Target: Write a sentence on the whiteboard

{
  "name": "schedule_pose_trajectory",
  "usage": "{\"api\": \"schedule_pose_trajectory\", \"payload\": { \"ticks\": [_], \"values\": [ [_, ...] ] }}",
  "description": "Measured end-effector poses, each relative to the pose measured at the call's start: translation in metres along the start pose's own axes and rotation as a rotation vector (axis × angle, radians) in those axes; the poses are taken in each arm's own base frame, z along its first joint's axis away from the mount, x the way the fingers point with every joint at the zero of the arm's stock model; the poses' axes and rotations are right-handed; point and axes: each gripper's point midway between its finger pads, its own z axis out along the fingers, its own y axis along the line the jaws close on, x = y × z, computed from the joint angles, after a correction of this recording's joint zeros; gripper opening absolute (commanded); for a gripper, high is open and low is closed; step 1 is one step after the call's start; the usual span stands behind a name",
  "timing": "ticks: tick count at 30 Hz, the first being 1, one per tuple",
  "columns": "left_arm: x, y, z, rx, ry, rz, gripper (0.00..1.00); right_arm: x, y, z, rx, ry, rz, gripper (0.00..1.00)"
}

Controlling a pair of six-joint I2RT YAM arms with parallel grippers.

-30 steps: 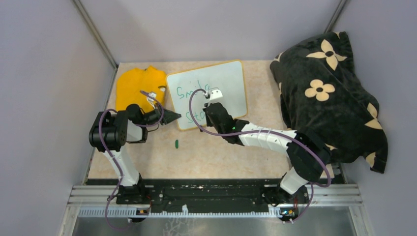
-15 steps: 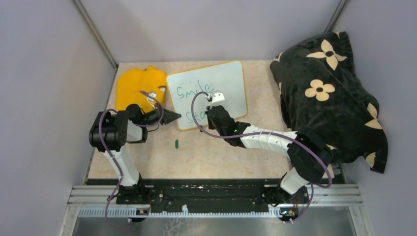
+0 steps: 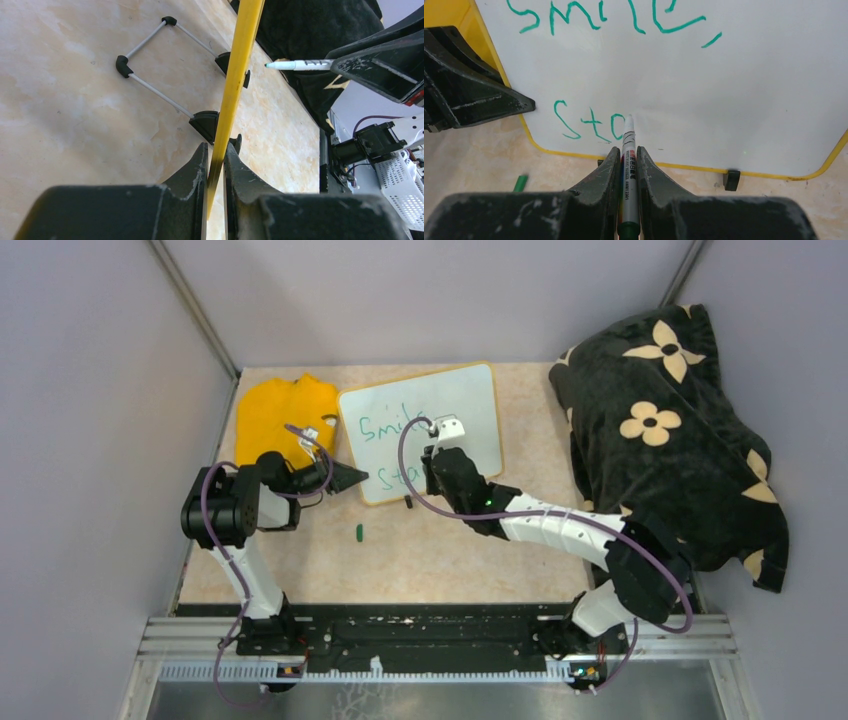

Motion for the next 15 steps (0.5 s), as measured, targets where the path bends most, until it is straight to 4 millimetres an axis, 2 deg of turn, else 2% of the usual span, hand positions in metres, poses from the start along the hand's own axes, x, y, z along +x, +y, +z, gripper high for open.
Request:
{"api": "schedule_pose_trajectory", "payload": {
  "ticks": [8, 15],
  "values": [
    [0.0, 0.0, 0.0, 0.0, 0.0, 0.0, 0.0, -0.016, 0.005, 0.001, -0.008, -0.029, 0.001, 0.0],
    [0.0, 0.0, 0.0, 0.0, 0.0, 0.0, 0.0, -0.01, 0.005, 0.009, 0.0, -0.011, -0.011, 0.0]
  ]
}}
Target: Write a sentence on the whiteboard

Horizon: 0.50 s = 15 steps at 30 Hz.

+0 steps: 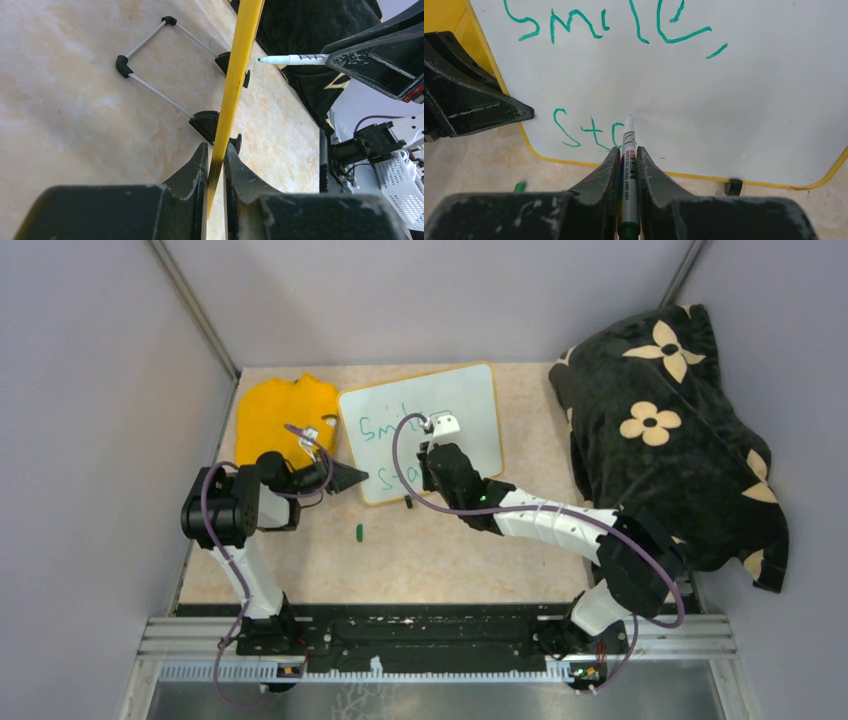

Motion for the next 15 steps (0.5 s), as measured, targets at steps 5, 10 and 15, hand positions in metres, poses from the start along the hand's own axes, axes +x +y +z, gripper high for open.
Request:
{"api": "schedule_pose_trajectory", "payload": {
  "ticks": [5, 10, 15],
  "values": [
    [0.0002, 0.0, 0.0001, 0.0, 0.001, -0.002, 0.0, 0.004, -0.0037, 0.0036, 0.011, 0.01, -0.003, 0.0],
    [0.0002, 0.0002, 0.0001, -0.001, 0.001, -0.003, 0.0, 0.0029, -0.0066, 0.0047, 0.018, 0.008, 0.001, 0.0],
    [0.0003, 0.0003, 0.0, -0.001, 0.002, -0.004, 0.0, 0.0062, -0.0094, 0.0074, 0.027, 0.015, 0.003, 0.0]
  ]
}}
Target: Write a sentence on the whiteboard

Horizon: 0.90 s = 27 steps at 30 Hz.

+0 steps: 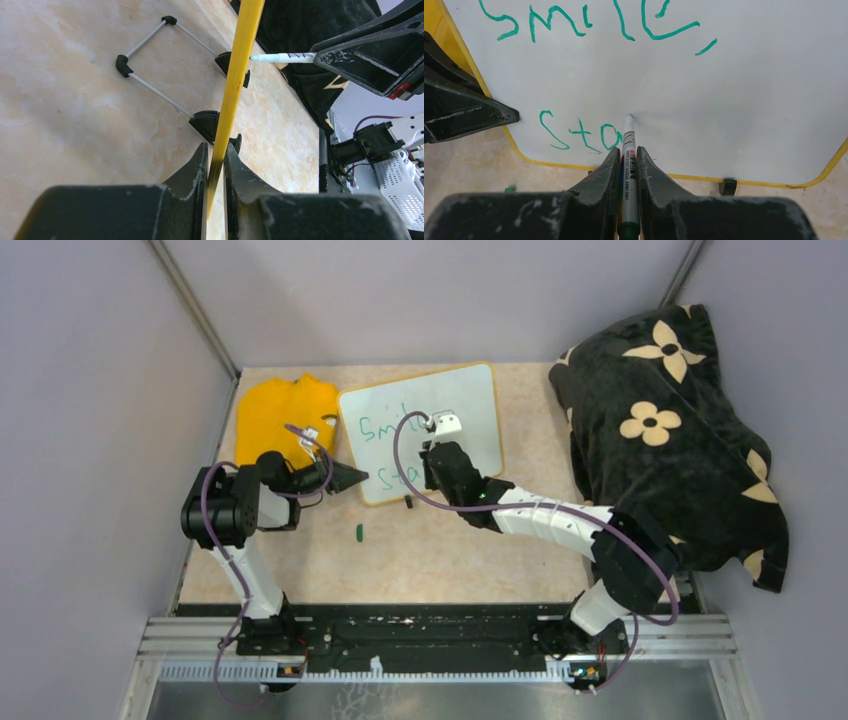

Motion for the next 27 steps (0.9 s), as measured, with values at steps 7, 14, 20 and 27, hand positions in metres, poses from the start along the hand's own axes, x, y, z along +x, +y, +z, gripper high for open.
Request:
{"api": "schedule_pose_trajectory", "payload": {
  "ticks": [7, 14, 20, 27],
  "values": [
    [0.0, 0.0, 0.0, 0.0, 0.0, 0.0, 0.0, 0.007, -0.002, 0.002, 0.006, 0.013, 0.001, 0.0],
    [0.0, 0.0, 0.0, -0.001, 0.0, -0.001, 0.0, 0.017, -0.004, 0.001, 0.007, 0.025, 0.012, 0.0],
    [0.0, 0.0, 0.0, -0.001, 0.001, -0.002, 0.0, 0.03, -0.008, -0.002, 0.01, 0.045, 0.016, 0.0],
    [0.0, 0.0, 0.0, -0.001, 0.001, -0.002, 0.0, 0.027, -0.011, -0.006, 0.014, 0.042, 0.02, 0.0]
  ]
}}
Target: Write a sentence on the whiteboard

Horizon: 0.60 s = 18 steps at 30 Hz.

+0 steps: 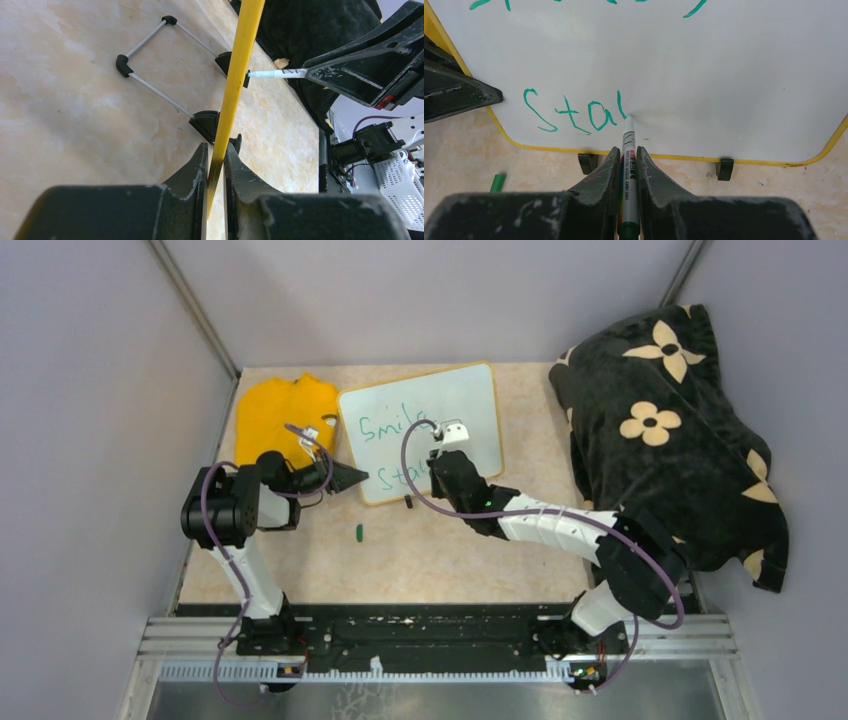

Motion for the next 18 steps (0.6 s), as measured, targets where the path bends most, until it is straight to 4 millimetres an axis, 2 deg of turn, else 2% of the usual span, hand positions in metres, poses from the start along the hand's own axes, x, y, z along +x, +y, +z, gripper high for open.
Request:
{"api": "schedule_pose_trajectory", "payload": {
  "ticks": [6, 12, 18],
  "values": [
    [0.0, 0.0, 0.0, 0.0, 0.001, 0.0, 0.0, -0.014, -0.004, -0.005, 0.008, -0.034, 0.006, 0.0],
    [0.0, 0.0, 0.0, 0.0, 0.001, 0.0, 0.0, -0.023, -0.012, -0.003, 0.03, -0.045, 0.014, 0.0],
    [0.0, 0.0, 0.0, 0.001, 0.0, 0.0, 0.0, -0.036, -0.012, -0.002, 0.03, -0.071, 0.029, 0.0]
  ]
}}
